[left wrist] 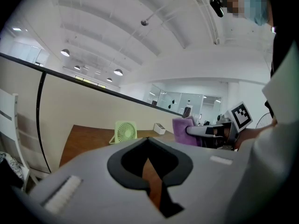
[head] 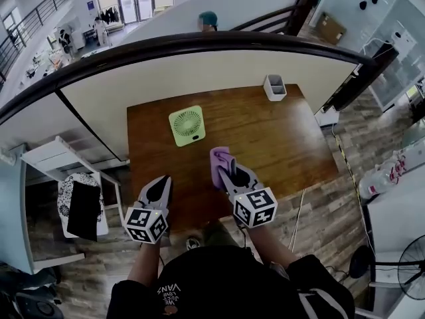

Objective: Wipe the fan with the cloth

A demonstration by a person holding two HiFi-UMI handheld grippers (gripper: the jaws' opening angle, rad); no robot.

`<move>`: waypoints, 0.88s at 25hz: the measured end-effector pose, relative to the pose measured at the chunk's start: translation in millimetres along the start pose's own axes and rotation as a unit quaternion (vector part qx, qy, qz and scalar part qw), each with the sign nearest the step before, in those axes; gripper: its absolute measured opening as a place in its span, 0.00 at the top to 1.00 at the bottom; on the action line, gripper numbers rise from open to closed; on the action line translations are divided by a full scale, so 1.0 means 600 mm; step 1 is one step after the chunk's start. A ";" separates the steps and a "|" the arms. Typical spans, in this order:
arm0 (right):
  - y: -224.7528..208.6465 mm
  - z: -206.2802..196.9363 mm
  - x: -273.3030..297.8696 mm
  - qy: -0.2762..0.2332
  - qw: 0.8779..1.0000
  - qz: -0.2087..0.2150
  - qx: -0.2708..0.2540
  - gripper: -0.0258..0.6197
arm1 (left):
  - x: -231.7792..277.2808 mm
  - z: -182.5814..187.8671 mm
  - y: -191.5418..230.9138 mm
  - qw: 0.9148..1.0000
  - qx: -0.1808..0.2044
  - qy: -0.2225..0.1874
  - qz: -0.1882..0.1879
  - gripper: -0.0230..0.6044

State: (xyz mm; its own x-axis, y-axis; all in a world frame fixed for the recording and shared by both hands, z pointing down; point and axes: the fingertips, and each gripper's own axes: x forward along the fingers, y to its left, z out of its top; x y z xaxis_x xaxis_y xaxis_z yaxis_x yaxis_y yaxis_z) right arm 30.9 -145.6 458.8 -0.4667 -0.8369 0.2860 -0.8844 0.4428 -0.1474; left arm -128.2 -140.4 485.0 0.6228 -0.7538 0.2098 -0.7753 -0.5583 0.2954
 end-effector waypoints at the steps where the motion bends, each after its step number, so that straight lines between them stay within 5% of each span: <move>1: 0.007 -0.002 -0.005 -0.001 1.000 0.001 0.001 0.83 | -0.007 -0.003 -0.002 1.000 0.000 0.000 0.000 0.94; 22: 0.104 -0.031 -0.058 0.000 1.000 0.019 -0.019 0.83 | -0.107 -0.033 -0.030 1.000 0.002 -0.014 0.010 0.95</move>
State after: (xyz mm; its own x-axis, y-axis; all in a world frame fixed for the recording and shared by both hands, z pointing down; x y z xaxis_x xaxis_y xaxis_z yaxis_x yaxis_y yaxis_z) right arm -8.2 -82.8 457.4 -0.4994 -0.8198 0.2801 -0.8656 0.4859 -0.1210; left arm -151.9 -75.4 484.5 0.6036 -0.7744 0.1898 -0.7883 -0.5440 0.2876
